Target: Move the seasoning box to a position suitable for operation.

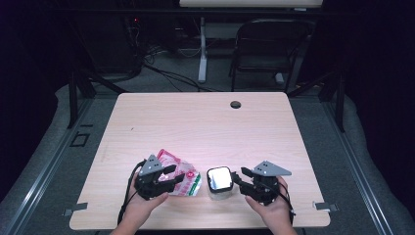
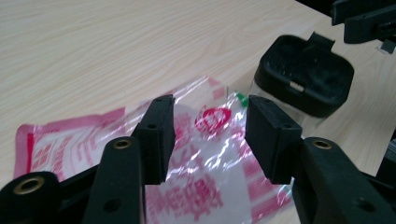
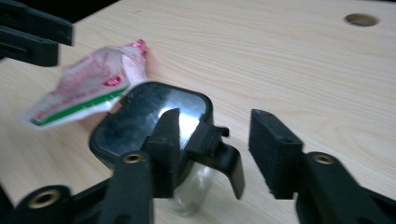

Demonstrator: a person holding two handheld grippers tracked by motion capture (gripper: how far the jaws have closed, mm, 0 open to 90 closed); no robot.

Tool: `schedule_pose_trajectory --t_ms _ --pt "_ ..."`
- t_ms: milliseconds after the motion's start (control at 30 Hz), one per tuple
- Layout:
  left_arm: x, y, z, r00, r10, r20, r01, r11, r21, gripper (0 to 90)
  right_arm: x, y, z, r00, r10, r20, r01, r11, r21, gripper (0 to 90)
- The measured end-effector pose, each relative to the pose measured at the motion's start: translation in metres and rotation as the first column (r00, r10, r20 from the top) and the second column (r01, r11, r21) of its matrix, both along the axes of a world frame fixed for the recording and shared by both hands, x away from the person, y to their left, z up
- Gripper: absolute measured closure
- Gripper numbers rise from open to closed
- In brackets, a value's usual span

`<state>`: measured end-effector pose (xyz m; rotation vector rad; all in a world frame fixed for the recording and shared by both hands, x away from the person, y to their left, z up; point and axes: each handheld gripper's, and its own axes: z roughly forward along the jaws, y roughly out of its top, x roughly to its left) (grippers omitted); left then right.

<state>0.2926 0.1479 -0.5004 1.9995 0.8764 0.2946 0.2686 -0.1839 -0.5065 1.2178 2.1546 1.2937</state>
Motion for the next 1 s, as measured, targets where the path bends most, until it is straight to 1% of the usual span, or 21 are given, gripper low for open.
schedule_pose_trajectory --t_ms 67,100,167,233,267,300,333,367,400,433,500,533,600,667,733,767,800,867,933,967,1000 --pt "0.006 -0.006 0.007 0.9999 0.008 -0.010 -0.008 1.0000 -0.005 50.0 0.005 -0.001 0.005 0.9999 0.010 -0.010 -0.009 0.998 0.059 50.1" --pt "0.008 -0.009 0.010 0.9999 0.010 -0.012 -0.010 0.9999 -0.009 50.0 0.007 -0.002 0.008 0.9999 0.012 -0.005 -0.012 0.998 0.068 50.0" --pt "0.011 -0.015 0.016 1.0000 0.001 -0.007 -0.001 0.9998 -0.018 50.0 0.011 -0.001 0.014 1.0000 0.002 0.007 -0.003 0.998 0.066 54.6" --pt "0.014 -0.020 0.021 1.0000 0.002 -0.004 -0.002 0.9999 -0.016 48.5 0.015 0.001 0.020 0.9999 -0.005 0.014 0.004 1.000 0.024 56.5" --pt "0.015 -0.023 0.022 1.0000 -0.004 -0.009 0.004 0.9998 -0.020 47.7 0.017 0.003 0.022 0.9999 -0.005 0.014 0.005 1.000 0.020 56.8" --pt "0.019 -0.027 0.024 0.9995 -0.011 -0.028 0.010 0.9998 -0.018 46.5 0.021 0.005 0.024 0.9999 -0.012 0.010 0.012 1.000 0.015 56.8" --pt "0.019 -0.027 0.024 0.9995 -0.011 -0.028 0.010 0.9998 -0.018 46.7 0.021 0.005 0.024 0.9999 -0.012 0.010 0.012 1.000 0.015 56.8" --pt "0.020 -0.030 0.024 0.9992 -0.011 -0.038 0.010 0.9999 -0.011 46.7 0.023 0.008 0.024 0.9995 -0.032 0.008 0.031 0.999 0.035 54.3" --pt "0.021 -0.031 0.023 0.9992 -0.013 -0.037 0.012 0.9998 -0.016 46.7 0.023 0.008 0.024 0.9995 -0.032 0.008 0.031 0.999 0.035 54.3" --pt "0.021 -0.033 0.023 0.9991 -0.018 -0.039 0.017 0.9995 -0.026 46.6 0.023 0.009 0.023 0.9991 -0.042 0.010 0.041 0.998 0.047 51.2" --pt "0.022 -0.034 0.022 0.9988 -0.031 -0.037 0.030 0.9990 -0.033 47.0 0.022 0.011 0.020 0.9986 -0.043 0.029 0.041 0.997 0.067 46.5" --pt "0.021 -0.035 0.022 0.9990 -0.026 -0.037 0.025 0.9995 -0.021 47.0 0.021 0.011 0.019 0.9985 -0.038 0.039 0.036 0.997 0.065 45.9" --pt "0.020 -0.035 0.019 0.9993 -0.022 -0.032 0.021 0.9993 -0.031 46.5 0.019 0.012 0.018 0.9975 -0.045 0.055 0.043 0.998 0.045 43.6" --pt "0.017 -0.034 0.015 0.9990 -0.028 -0.034 0.026 0.9989 -0.038 46.5 0.016 0.011 0.017 0.9971 -0.053 0.054 0.051 0.998 0.039 43.1" --pt "0.015 -0.034 0.012 0.9990 -0.032 -0.031 0.032 0.9994 -0.017 48.5 0.014 0.011 0.016 0.9983 -0.046 0.037 0.045 0.999 0.020 47.4" --pt "0.014 -0.034 0.011 0.9991 -0.034 -0.025 0.034 0.9994 -0.009 51.0 0.013 0.011 0.014 0.9981 -0.047 0.040 0.047 0.999 0.004 50.9" --pt "0.013 -0.035 0.010 0.9987 -0.045 -0.023 0.045 0.9990 -0.006 53.0 0.011 0.011 0.013 0.9977 -0.055 0.040 0.056 0.998 -0.010 61.7" --pt "0.010 -0.037 0.009 0.9978 -0.065 -0.013 0.065 0.9978 0.012 57.1 0.007 0.010 0.012 0.9980 -0.051 0.036 0.051 0.999 -0.007 67.7" --pt "0.008 -0.041 0.008 0.9967 -0.081 -0.009 0.081 0.9963 0.029 60.8 0.005 0.011 0.012 0.9961 -0.066 0.058 0.068 0.997 -0.036 71.8" --pt "0.007 -0.043 0.007 0.9963 -0.086 -0.005 0.086 0.9957 0.033 62.7 0.005 0.012 0.012 0.9949 -0.073 0.069 0.076 0.996 -0.036 73.7" --pt "0.006 -0.044 0.007 0.9952 -0.098 -0.011 0.098 0.9945 0.038 64.3 0.005 0.011 0.011 0.9950 -0.075 0.066 0.078 0.996 -0.044 74.2"
